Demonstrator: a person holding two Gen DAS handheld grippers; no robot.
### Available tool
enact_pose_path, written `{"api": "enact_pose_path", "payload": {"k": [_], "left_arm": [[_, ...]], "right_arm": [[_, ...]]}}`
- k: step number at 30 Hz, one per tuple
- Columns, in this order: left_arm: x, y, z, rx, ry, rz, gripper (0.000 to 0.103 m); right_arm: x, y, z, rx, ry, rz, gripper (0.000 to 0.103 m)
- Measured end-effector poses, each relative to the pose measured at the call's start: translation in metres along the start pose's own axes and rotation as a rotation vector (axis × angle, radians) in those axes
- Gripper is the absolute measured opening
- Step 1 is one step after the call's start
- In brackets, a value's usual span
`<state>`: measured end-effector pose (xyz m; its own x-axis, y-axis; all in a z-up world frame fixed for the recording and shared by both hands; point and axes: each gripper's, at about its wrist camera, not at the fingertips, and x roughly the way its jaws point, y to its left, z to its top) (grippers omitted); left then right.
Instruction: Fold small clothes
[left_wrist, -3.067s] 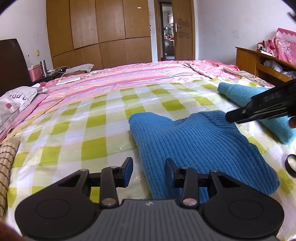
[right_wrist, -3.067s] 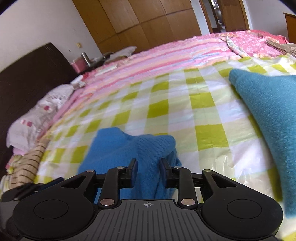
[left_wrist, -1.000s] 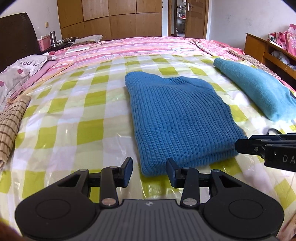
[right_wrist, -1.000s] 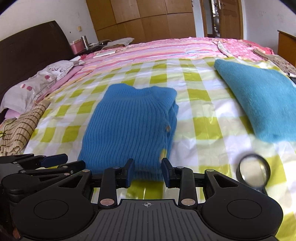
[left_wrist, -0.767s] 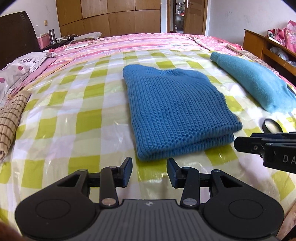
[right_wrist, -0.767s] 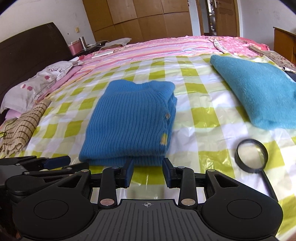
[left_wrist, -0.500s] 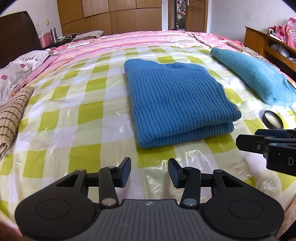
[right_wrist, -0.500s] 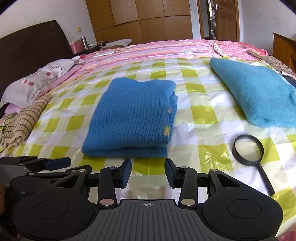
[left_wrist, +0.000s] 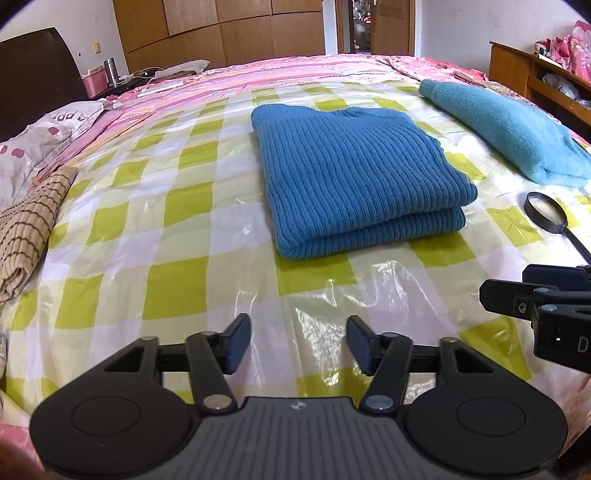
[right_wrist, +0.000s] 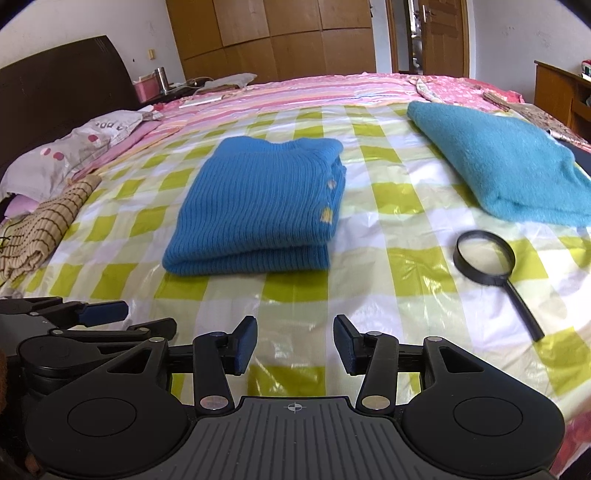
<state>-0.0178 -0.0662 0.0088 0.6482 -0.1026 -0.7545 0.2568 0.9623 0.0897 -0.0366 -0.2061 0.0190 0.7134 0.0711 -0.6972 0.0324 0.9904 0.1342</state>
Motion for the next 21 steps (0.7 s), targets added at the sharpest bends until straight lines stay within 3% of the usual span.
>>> {"api": "enact_pose_path", "payload": {"k": [8, 21], "left_arm": [[-0.005, -0.009, -0.007, 0.05, 0.002, 0.04, 0.077], [-0.014, -0.003, -0.014, -0.006, 0.001, 0.02, 0.085]], "right_arm": [[0.001, 0.004, -0.016, -0.004, 0.014, -0.003, 0.046], [0.0, 0.005, -0.029, 0.003, 0.007, -0.019, 0.047]]}}
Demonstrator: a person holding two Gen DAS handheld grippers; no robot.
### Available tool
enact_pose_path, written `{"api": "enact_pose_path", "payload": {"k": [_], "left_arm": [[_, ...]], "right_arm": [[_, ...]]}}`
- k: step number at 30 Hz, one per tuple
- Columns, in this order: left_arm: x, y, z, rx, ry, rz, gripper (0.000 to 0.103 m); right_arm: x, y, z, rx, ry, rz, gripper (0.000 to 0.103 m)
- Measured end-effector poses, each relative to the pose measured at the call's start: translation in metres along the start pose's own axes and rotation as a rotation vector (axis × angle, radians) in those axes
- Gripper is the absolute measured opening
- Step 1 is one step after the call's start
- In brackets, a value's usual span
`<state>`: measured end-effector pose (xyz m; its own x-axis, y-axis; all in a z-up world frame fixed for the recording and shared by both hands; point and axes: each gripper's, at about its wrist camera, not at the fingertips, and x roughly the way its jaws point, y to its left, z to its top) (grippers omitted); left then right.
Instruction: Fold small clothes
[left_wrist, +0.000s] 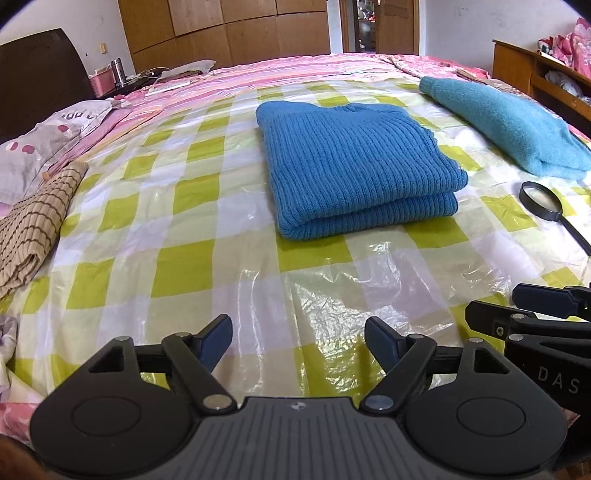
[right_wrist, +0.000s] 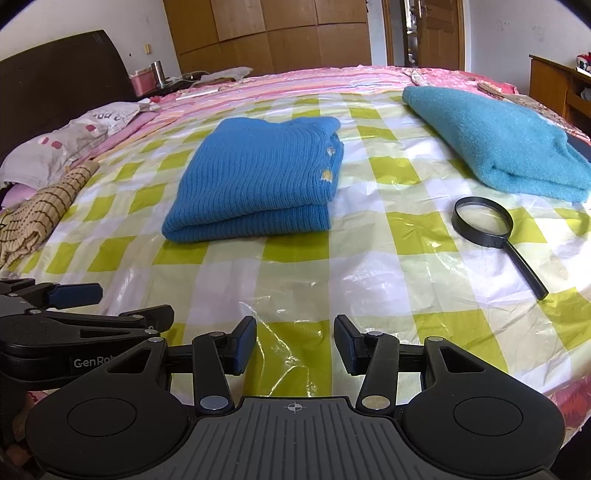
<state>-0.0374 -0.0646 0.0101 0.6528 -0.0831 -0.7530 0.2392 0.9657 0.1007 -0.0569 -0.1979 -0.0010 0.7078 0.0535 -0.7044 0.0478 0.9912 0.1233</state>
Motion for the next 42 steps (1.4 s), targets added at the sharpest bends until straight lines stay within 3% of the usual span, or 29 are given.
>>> {"api": "enact_pose_path", "payload": {"k": [10, 24, 42], "left_arm": [[-0.0005, -0.0011, -0.0038, -0.006, -0.002, -0.002, 0.087], [-0.0059, 0.0057, -0.0049, -0.064, -0.019, -0.012, 0.098], [-0.0069, -0.0021, -0.0049, -0.016, -0.026, 0.056, 0.101]], "right_arm": [[0.0002, -0.0014, -0.0035, 0.003, -0.008, 0.001, 0.05], [-0.0005, -0.0031, -0.0054, 0.014, -0.012, -0.002, 0.051], [-0.0007, -0.0033, -0.0088, 0.023, -0.013, 0.001, 0.051]]}}
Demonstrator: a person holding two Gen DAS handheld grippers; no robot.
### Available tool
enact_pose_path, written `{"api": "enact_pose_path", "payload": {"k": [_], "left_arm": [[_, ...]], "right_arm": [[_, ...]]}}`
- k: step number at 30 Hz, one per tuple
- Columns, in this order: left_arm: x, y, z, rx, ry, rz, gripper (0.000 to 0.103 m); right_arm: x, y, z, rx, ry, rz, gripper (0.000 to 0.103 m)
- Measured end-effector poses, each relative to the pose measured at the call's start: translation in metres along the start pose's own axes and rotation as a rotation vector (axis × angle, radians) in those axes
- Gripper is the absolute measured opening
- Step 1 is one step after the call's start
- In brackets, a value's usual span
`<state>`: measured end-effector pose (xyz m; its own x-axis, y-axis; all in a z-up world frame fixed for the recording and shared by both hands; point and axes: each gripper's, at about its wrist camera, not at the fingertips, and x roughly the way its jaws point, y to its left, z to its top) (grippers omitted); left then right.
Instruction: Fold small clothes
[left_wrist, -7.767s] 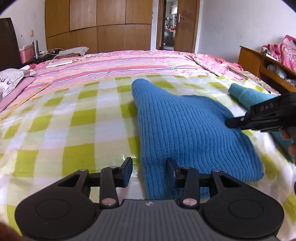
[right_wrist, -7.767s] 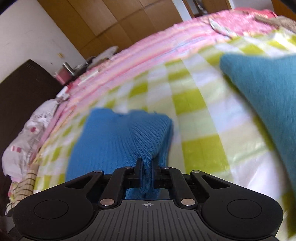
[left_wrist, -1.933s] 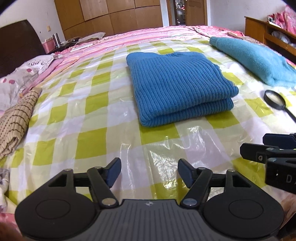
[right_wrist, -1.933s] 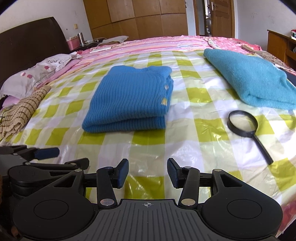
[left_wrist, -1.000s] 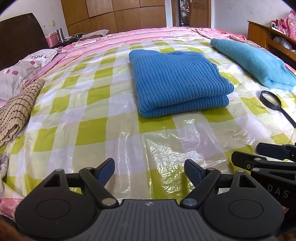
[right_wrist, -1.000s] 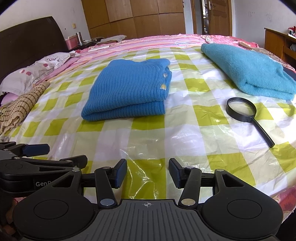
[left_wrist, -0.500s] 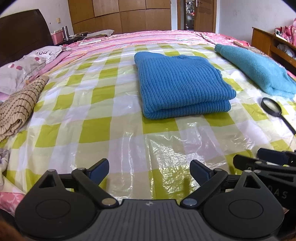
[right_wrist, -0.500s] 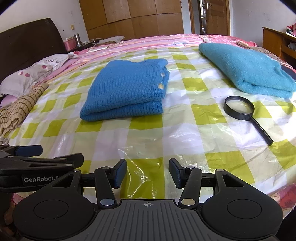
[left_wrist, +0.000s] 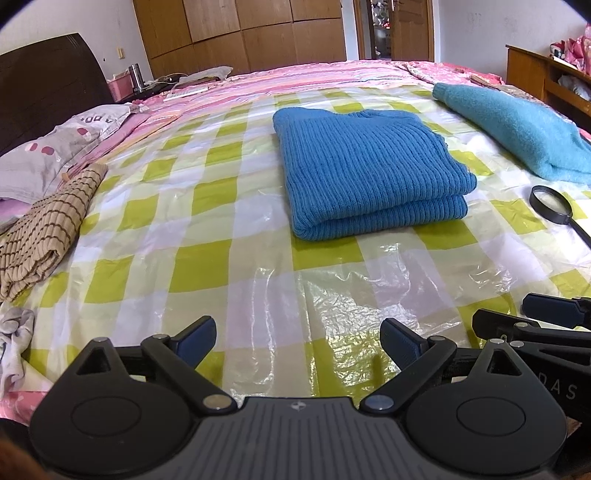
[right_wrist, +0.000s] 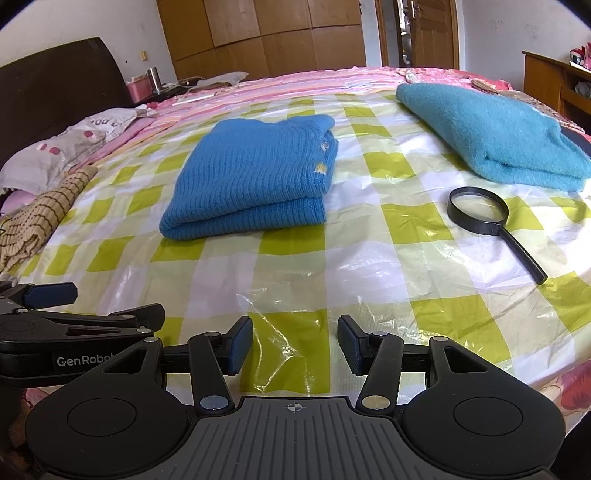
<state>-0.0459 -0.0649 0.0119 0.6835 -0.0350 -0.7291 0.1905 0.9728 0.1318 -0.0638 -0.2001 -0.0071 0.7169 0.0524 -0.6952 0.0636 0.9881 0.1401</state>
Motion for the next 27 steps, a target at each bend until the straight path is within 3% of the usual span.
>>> {"api": "enact_pose_path", "payload": {"k": [27], "left_arm": [[0.0028, 0.0009, -0.0017, -0.014, 0.015, -0.006, 0.1]], "right_arm": [[0.0009, 0.0003, -0.0014, 0.0, 0.001, 0.001, 0.051]]}}
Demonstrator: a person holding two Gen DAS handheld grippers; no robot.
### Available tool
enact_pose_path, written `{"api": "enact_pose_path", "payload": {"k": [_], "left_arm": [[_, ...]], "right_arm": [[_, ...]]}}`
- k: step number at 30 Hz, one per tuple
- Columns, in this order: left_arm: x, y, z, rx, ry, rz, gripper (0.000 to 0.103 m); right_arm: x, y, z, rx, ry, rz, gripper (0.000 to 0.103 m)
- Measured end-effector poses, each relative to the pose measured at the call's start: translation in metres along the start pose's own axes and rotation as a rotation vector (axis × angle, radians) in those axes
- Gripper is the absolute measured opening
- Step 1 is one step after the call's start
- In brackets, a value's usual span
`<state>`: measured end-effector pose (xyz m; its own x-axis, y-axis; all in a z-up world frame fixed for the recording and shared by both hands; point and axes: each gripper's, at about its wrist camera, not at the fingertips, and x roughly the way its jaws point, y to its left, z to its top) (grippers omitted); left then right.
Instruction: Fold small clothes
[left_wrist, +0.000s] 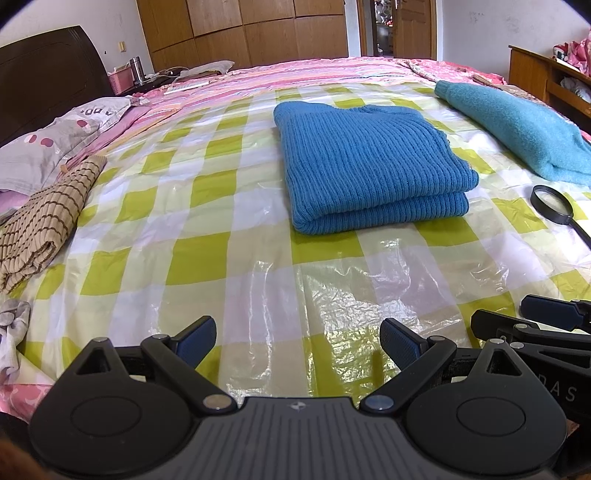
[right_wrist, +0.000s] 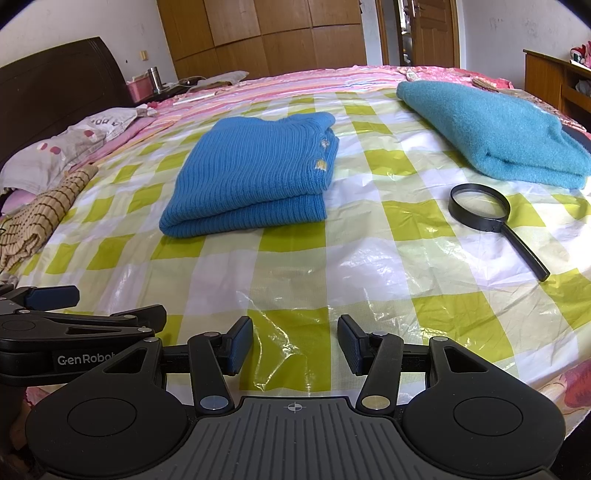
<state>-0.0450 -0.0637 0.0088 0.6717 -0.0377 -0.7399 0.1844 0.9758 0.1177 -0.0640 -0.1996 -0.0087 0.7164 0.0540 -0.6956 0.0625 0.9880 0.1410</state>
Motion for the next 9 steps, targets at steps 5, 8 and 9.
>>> {"api": "enact_pose_path", "payload": {"k": [5, 8, 9], "left_arm": [[0.001, -0.0008, -0.0003, 0.002, 0.007, 0.003, 0.1], [0.0011, -0.0011, -0.0004, 0.003, 0.007, 0.004, 0.1], [0.0012, -0.0012, -0.0005, 0.004, 0.008, 0.005, 0.1]], "right_arm": [[0.0, -0.0001, 0.0, 0.001, 0.0, 0.001, 0.051], [0.0006, 0.0001, -0.0006, 0.001, 0.0, 0.001, 0.052], [0.0006, 0.0, -0.0005, 0.001, 0.0, 0.001, 0.052]]}}
